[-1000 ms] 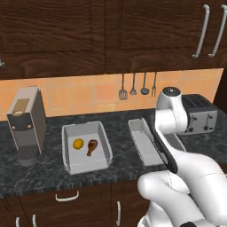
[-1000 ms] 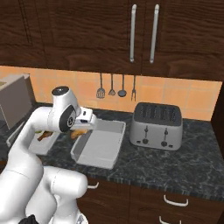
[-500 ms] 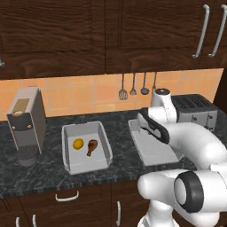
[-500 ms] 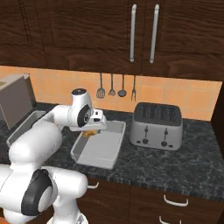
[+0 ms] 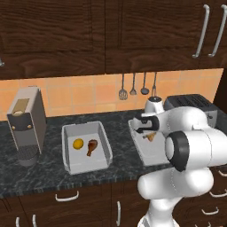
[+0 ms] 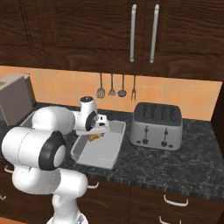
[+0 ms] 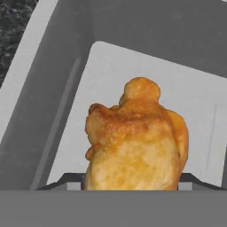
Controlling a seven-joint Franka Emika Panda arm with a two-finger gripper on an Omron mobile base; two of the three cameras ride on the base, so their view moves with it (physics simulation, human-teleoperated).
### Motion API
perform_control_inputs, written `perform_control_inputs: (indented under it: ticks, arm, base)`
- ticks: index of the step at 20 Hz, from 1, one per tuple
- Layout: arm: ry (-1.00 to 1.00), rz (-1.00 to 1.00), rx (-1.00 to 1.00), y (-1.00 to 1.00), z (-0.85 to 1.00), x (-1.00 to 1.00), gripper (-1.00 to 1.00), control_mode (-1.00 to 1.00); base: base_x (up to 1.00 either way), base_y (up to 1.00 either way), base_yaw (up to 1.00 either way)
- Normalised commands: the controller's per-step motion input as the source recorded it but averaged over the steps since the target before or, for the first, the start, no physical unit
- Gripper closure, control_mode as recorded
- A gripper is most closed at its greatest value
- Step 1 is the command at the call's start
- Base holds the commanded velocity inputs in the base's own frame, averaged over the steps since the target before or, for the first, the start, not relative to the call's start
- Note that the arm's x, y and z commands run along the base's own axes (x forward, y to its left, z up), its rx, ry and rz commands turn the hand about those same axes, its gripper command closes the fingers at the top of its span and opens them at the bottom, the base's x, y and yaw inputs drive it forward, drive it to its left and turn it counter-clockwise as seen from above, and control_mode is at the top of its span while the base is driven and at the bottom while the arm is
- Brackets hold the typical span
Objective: Place one lemon and one chicken drumstick in each tupperware on the nearby counter, to pack two identical lunches.
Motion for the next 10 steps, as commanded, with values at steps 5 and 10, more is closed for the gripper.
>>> perform_control_inputs:
  ticks: [5, 10]
  arm:
    - [0.01, 0.00, 0.00, 0.01, -0.54, 0.35, 1.00, -1.00]
    - [0.01, 0.00, 0.00, 0.00, -0.48, 0.08, -1.00, -1.00]
  base:
    - [0.00, 0.00, 0.00]
    - [0.00, 0.00, 0.00]
